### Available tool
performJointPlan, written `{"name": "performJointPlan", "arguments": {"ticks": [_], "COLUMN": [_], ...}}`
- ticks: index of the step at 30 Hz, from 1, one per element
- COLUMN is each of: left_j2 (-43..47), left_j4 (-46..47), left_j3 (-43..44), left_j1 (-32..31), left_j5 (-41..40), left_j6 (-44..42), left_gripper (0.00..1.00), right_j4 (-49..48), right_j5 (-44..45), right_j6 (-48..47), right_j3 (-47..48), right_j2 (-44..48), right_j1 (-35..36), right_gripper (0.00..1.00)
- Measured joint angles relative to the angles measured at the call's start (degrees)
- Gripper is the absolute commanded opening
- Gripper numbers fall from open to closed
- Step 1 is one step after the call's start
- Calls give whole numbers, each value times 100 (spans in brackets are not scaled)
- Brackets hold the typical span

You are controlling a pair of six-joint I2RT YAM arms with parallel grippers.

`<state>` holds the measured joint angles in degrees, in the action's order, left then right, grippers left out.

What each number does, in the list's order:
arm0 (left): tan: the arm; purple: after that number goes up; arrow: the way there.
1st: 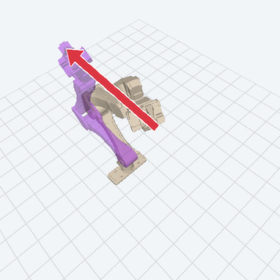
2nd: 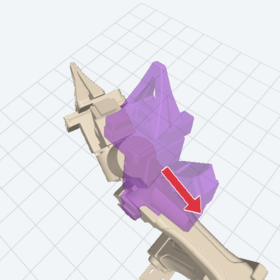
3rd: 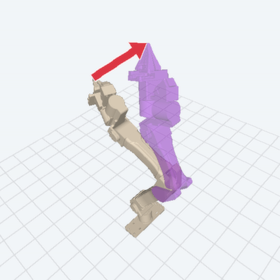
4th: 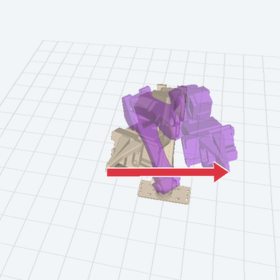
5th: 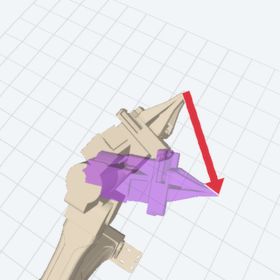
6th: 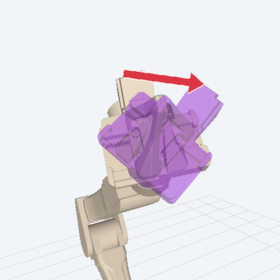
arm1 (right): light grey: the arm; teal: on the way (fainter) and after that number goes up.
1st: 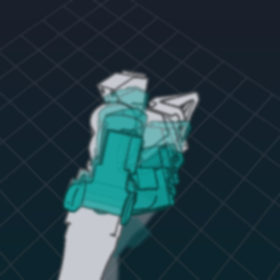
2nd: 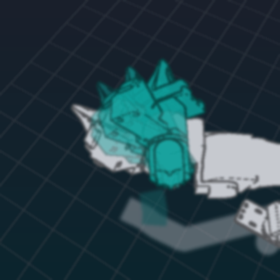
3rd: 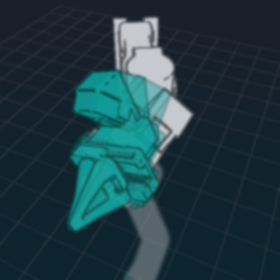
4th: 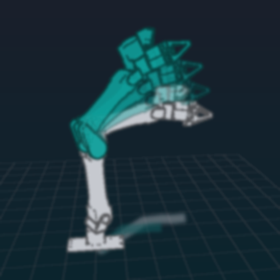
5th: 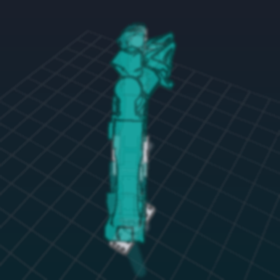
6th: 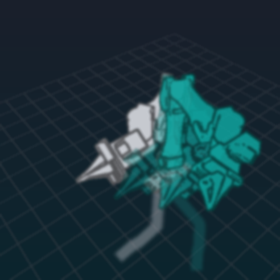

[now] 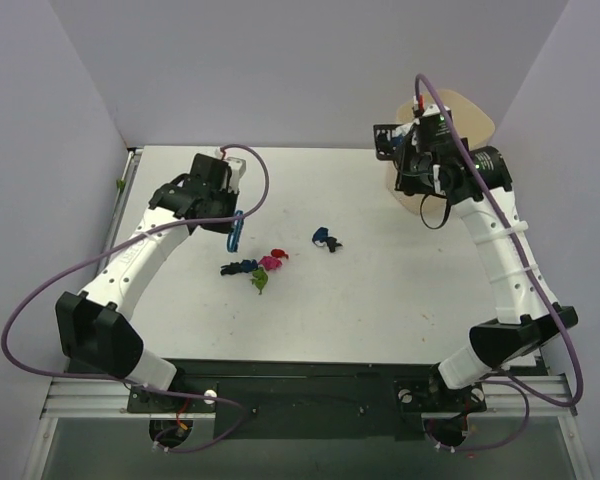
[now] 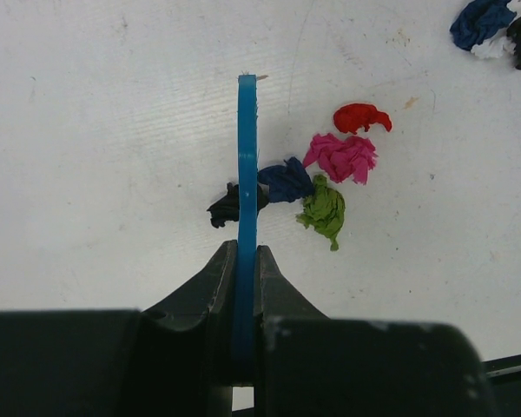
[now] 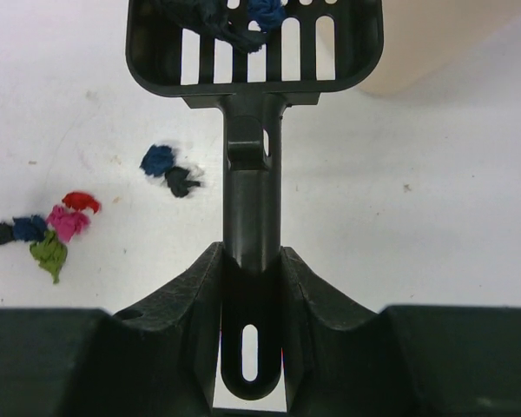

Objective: Sweep away the paper scraps from the table

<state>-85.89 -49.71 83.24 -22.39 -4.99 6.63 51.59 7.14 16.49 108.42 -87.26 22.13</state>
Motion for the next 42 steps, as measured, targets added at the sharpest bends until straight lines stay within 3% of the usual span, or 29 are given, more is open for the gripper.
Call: {"name": "performJointPlan", "arguments": {"ticks": [14, 23, 32, 39, 42], "left_j2": [181, 555, 756, 778, 822], "left_j4": [240, 520, 754, 758, 780], "left_j3": [-330, -437, -673, -793, -796], "left_j1": [0, 0, 0, 0, 0], "left_j5": [258, 133, 46, 28, 28], "left_j6": [46, 79, 81, 81, 79], "left_gripper": [0, 0, 0, 0, 0], "right_j4": [269, -103, -1976, -4297, -5086], "right_j5": [-535, -1471, -2732, -3526, -3810], "right_j6": [332, 1071, 2765, 4710, 5451], "right_j3": [1467, 1565, 205, -1620, -1882], "right_j2": [-1016, -1427, -1314, -1150, -1182], "right_j1": [-1224, -1755, -2662, -3152, -3202], "right_gripper": [0, 0, 0, 0, 0]}}
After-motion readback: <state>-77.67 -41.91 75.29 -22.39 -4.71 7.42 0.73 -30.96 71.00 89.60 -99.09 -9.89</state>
